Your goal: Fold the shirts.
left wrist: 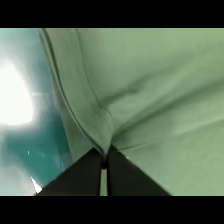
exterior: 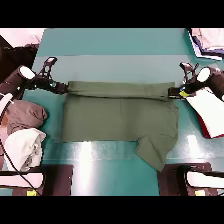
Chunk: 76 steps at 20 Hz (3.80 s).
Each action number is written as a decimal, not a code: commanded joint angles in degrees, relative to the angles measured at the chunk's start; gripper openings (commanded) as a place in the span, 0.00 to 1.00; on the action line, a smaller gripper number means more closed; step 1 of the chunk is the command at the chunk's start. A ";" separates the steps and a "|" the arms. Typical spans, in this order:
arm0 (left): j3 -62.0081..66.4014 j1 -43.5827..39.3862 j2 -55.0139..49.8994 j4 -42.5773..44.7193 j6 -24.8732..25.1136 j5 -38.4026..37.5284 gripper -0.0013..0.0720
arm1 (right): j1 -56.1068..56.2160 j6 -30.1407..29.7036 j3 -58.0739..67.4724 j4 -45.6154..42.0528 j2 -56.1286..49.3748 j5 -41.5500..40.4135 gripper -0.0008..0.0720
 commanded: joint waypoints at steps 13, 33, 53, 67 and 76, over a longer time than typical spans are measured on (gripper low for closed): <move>-18.23 7.21 18.49 -0.90 -8.68 -24.52 0.74 | -16.52 -11.26 -14.01 22.38 26.60 15.80 0.40; -36.57 -0.46 24.87 1.25 -10.54 -18.21 0.05 | -16.63 -11.45 -17.27 17.40 28.96 22.03 0.40; -31.82 -0.46 24.87 -0.46 -10.32 -19.30 0.05 | -16.61 -10.08 -37.79 17.14 27.85 22.51 0.04; -31.82 -0.46 24.87 -0.46 -9.94 -20.04 0.05 | -16.61 -8.76 -42.56 16.50 32.79 15.61 0.46; -31.30 -0.46 26.75 0.13 -9.97 -25.20 0.05 | -16.61 -10.08 -37.00 9.99 31.91 30.71 0.03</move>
